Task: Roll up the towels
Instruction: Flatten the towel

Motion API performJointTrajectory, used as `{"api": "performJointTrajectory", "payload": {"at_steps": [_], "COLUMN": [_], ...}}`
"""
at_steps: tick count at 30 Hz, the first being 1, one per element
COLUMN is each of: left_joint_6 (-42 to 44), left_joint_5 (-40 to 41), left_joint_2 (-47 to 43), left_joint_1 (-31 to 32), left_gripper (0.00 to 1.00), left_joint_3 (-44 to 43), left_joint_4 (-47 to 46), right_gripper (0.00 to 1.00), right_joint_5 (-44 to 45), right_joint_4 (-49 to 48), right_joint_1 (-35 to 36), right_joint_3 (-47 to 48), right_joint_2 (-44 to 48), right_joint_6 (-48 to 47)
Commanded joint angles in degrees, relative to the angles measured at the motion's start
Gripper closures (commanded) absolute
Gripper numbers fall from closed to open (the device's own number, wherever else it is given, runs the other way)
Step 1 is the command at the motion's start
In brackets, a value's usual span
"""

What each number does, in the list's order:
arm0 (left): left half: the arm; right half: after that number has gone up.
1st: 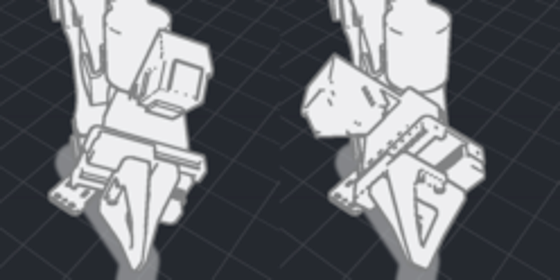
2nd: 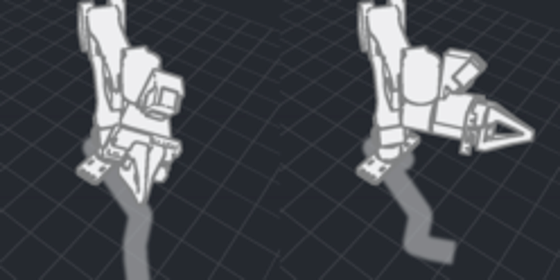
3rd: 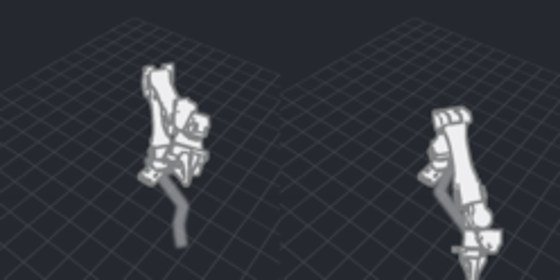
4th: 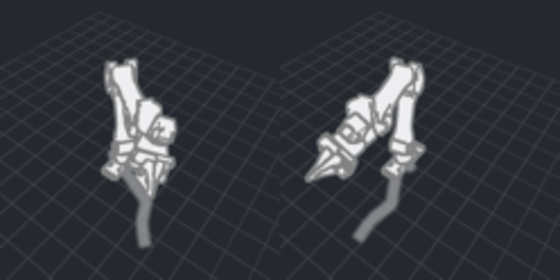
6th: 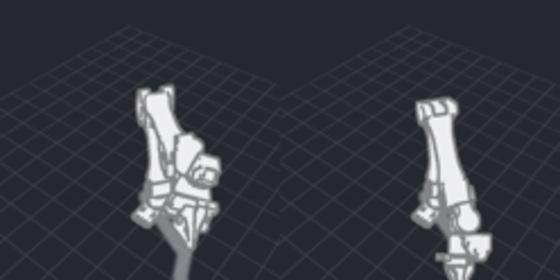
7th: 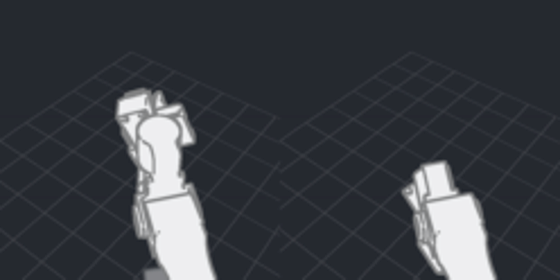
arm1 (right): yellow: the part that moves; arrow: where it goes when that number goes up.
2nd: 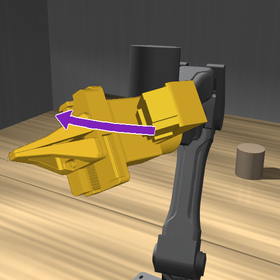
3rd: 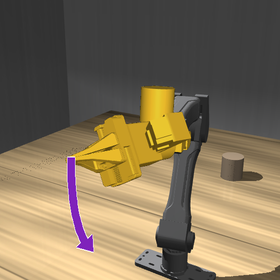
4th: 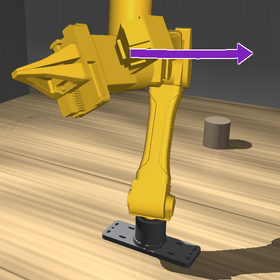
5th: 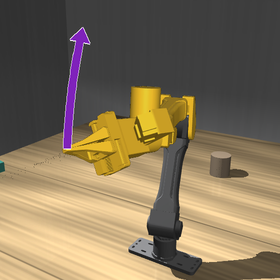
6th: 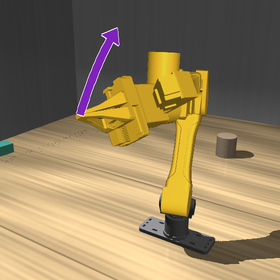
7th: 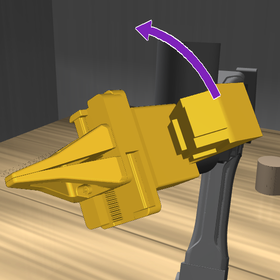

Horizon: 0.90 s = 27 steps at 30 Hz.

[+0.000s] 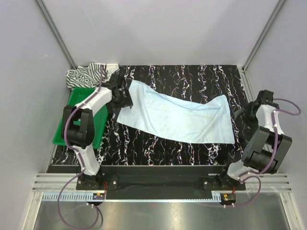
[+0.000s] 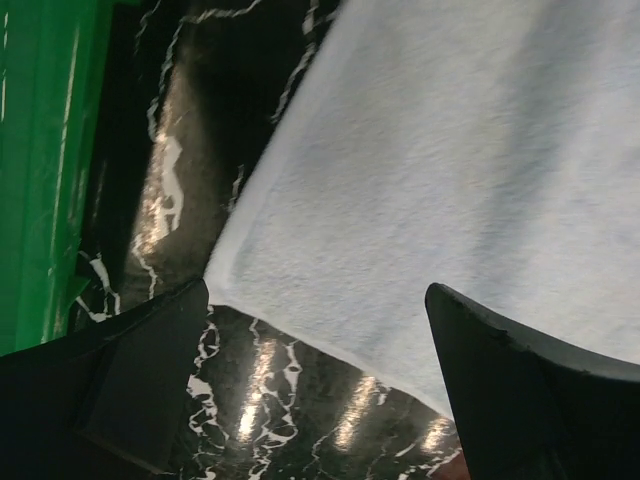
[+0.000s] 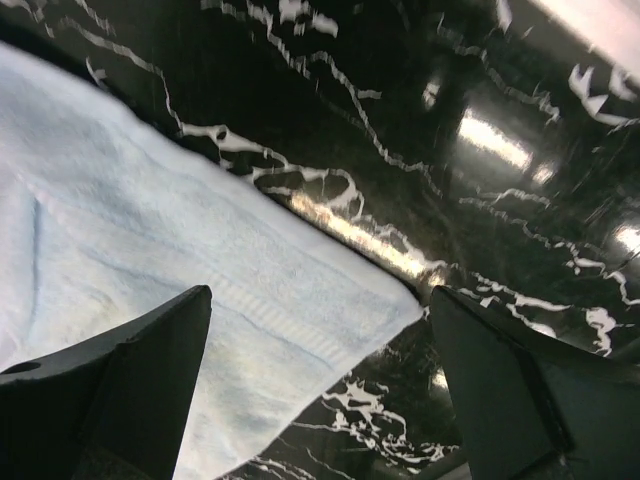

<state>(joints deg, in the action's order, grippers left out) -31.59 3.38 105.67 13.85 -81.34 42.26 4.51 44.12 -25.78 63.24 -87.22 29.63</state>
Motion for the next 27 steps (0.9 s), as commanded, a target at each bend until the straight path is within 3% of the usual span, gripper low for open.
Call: {"api": "performJointTrajectory", "payload": {"at_steps": [1,11,14,17,18,19,21,23,27], "left_joint_6": [-1.1,-1.8,-2.42,-2.95,-3.03,-2.86,-2.68,-2.25,-1.19], "left_joint_5": [4.18,4.97,4.8,3.83,3.57,3.22,3.48,2.95,2.16], "left_joint_2": [-1.16,3.49,3.14,2.7,2.79,2.88,2.7,2.44,2.44], "left_joint_1": [-0.4,-0.4,-0.4,-0.4,-0.4,-0.4,-0.4,-0.49,-0.49], "left_gripper": [0.02,0.01,0.07,0.14,0.2,0.23,0.37,0.47,0.79], "left_joint_3": [3.72,6.36,8.38,11.11,11.99,12.26,12.61,12.52,12.52], "left_joint_4": [-4.37,-6.05,-7.8,-10.17,-10.7,-11.23,-11.67,-11.85,-12.37], "right_gripper": [0.03,0.1,0.1,0.18,0.22,0.35,0.45,0.65,0.9], "right_joint_5": [-6.79,-8.03,-7.24,-6.89,-6.63,-6.71,-6.45,-6.8,-6.89], "right_joint_4": [-3.42,-4.39,-4.04,-3.86,-4.04,-4.13,-4.3,-4.74,-6.94], "right_joint_1": [1.43,1.61,1.79,2.57,3.19,3.45,4.5,5.04,5.48], "right_joint_3": [-3.38,-6.2,-6.2,-6.03,-6.03,-6.03,-5.76,-6.02,-7.43], "right_joint_2": [4.87,-3.3,-4.36,-6.29,-6.82,-7.95,-9.28,-10.77,-11.13], "right_joint_6": [-0.89,-3.0,-2.82,-3.08,-3.08,-3.26,-3.43,-3.43,-3.26]}}
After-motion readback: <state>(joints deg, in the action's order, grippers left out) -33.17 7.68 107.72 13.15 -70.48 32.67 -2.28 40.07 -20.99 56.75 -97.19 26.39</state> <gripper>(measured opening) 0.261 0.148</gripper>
